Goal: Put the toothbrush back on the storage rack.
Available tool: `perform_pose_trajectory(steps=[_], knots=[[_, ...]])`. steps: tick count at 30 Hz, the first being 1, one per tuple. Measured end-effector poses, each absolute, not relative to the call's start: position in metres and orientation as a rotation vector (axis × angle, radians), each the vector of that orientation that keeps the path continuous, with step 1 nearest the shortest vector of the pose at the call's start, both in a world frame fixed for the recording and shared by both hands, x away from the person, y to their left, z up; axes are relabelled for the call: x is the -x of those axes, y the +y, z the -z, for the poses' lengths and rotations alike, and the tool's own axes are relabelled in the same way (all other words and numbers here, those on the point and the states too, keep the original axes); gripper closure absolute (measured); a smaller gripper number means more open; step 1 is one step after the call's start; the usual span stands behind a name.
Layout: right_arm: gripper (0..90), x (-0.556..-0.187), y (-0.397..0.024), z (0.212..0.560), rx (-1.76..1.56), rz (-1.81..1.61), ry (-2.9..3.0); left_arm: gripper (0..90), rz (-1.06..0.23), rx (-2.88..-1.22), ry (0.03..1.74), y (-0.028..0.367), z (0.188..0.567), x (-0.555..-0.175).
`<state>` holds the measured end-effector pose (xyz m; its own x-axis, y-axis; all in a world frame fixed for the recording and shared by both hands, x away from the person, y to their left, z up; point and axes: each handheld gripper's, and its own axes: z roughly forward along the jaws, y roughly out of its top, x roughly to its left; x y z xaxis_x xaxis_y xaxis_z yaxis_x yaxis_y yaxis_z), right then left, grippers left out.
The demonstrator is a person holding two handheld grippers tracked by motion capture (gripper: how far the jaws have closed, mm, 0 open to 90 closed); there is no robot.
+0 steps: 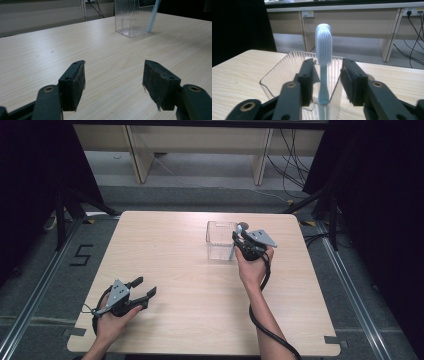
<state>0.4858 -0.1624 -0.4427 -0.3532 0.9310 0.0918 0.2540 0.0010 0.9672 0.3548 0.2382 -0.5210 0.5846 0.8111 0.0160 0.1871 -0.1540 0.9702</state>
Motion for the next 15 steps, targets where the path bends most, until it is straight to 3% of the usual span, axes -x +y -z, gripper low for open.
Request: perform_pose_trajectory(steps=[15], knots=[[48.2, -0.4849, -0.1615, 0.4425, -1.253, -1.364, 1.670, 33.8, -0.680, -1.669, 0.842, 0.2389, 0.5209, -0.3547]])
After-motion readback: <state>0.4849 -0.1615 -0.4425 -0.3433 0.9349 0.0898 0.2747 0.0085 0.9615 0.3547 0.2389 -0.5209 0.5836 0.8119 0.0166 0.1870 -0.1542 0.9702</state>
